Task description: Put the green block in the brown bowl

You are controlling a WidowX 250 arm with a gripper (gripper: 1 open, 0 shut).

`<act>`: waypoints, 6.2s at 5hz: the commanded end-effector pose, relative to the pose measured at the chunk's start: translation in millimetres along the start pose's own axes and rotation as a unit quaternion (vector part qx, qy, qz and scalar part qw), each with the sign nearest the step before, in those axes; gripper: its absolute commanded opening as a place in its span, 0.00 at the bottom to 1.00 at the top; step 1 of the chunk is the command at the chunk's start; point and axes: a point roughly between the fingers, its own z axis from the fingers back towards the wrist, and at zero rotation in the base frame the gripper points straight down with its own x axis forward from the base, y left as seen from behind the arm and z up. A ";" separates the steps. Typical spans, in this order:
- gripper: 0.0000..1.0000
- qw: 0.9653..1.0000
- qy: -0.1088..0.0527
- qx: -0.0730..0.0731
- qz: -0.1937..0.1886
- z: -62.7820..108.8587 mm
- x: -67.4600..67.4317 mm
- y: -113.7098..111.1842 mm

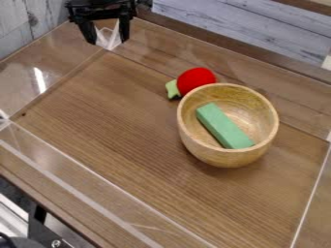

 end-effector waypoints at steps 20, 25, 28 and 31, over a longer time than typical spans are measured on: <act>1.00 0.999 -0.040 -0.012 0.009 14.5 36.7 0.1; 0.00 0.998 -0.055 -0.014 0.009 34.0 40.1 0.7; 1.00 0.997 -0.062 0.003 0.040 47.4 38.1 -0.2; 1.00 0.996 -0.062 0.022 0.058 32.5 35.1 -1.5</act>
